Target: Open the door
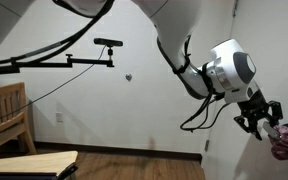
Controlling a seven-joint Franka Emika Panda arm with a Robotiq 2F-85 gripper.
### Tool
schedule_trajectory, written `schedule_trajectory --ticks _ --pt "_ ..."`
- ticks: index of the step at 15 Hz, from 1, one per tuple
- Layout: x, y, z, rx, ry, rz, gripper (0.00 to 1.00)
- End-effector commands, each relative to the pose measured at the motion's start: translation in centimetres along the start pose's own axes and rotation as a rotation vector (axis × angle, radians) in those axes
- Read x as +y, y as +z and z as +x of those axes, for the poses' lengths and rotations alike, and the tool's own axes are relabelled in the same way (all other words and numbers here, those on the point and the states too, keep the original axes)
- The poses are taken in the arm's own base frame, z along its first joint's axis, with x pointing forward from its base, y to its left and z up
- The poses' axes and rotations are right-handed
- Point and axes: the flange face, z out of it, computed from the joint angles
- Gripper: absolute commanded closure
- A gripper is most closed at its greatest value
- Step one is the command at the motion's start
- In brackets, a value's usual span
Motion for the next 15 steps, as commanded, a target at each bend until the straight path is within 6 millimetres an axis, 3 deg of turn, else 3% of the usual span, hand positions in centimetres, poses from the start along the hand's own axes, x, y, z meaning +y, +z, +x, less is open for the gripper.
schedule_trajectory --ticks 1,4,5,7,15 --pt "-0.3 0.1 -0.4 -0.021 0.017 -0.005 0.72" --pt "-0.5 -0.3 -0.5 -0.028 0.026 -0.004 0.90" --pt "-0.4 -0.5 -0.6 -0.031 0.028 -0.006 0.92" --pt "-0.1 -0.7 -0.9 -0.037 0.027 -0.015 0.88" --pt "2.4 -3.0 -2.0 -0.079 -0.067 -0.046 0.88"
